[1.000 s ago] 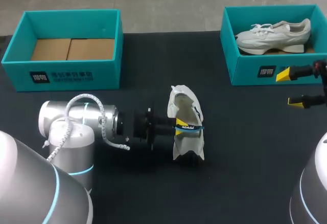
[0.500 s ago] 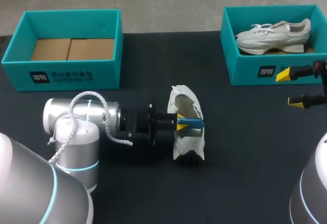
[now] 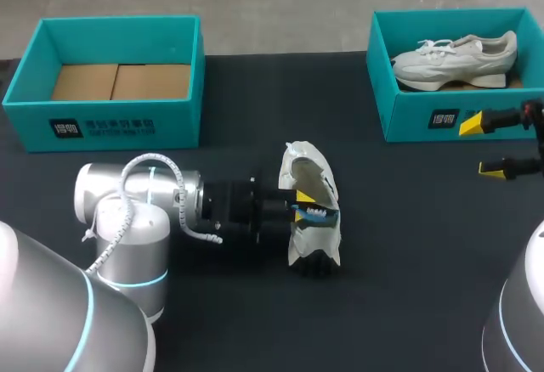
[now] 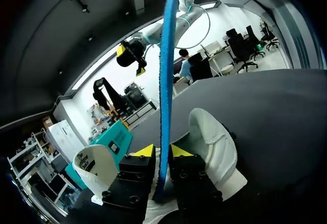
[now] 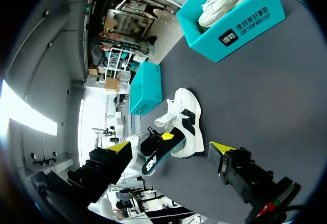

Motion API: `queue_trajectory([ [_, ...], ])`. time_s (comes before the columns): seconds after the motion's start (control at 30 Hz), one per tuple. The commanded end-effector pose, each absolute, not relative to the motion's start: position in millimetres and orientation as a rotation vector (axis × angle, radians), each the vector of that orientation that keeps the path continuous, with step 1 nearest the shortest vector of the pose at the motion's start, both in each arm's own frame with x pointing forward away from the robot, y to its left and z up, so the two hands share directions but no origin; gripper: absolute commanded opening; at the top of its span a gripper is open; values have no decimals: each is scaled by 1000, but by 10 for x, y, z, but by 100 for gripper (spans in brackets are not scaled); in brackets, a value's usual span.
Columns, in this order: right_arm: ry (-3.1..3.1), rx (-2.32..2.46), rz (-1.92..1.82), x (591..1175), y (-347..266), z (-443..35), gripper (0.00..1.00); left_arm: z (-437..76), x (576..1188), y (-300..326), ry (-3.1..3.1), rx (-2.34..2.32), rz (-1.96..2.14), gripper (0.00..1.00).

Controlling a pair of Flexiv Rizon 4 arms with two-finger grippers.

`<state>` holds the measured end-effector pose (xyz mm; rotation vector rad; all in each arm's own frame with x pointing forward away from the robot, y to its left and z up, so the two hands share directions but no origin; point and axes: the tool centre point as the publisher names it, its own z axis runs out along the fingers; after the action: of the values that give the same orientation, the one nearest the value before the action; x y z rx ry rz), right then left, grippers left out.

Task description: Take the shoe out of the shoebox, open the shoe tongue, remove and reinsert the insole, then place the shoe into the shoebox

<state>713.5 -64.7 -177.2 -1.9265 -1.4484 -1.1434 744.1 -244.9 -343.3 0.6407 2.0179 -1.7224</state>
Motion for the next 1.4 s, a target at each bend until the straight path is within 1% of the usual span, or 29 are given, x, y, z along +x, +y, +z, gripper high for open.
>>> queue_trajectory([
  [0.03, -1448, -1930, -1142, 7121, -646, -1770, 100, -3309, 7343, -2424, 2005, 643, -1707, 41],
  [0.2, -1448, -1930, -1142, 7121, -646, -1770, 100, -3153, 7258, -2402, 1961, 659, -1696, 41],
  [0.3, -1448, -1930, -1142, 7121, -646, -1770, 100, -3112, 7218, -2388, 1959, 665, -1686, 37],
  [0.33, -1448, -1930, -1142, 7121, -646, -1770, 100, -3107, 7203, -2380, 1959, 668, -1682, 35],
  [0.37, -1448, -1930, -1142, 7121, -646, -1770, 100, -3111, 7195, -2375, 1967, 669, -1675, 28],
  [0.4, -1448, -1930, -1142, 7121, -646, -1770, 100, -3120, 7190, -2368, 1968, 669, -1673, 26],
  [0.43, -1448, -1930, -1142, 7121, -646, -1770, 100, -3136, 7189, -2363, 1975, 668, -1670, 18],
  [0.47, -1448, -1930, -1142, 7121, -646, -1770, 100, -3155, 7191, -2360, 1981, 665, -1668, 3],
  [0.5, -1448, -1930, -1142, 7121, -646, -1770, 100, -3169, 7194, -2358, 1982, 663, -1670, 0],
  [1.07, -1448, -1930, -1142, 7121, -646, -1770, 100, -3394, 7456, -2505, 2051, 696, -1593, 0],
  [1.4, -1448, -1930, -1142, 7121, -646, -1770, 100, -3490, 7586, -2466, 2083, 654, -1519, 0],
])
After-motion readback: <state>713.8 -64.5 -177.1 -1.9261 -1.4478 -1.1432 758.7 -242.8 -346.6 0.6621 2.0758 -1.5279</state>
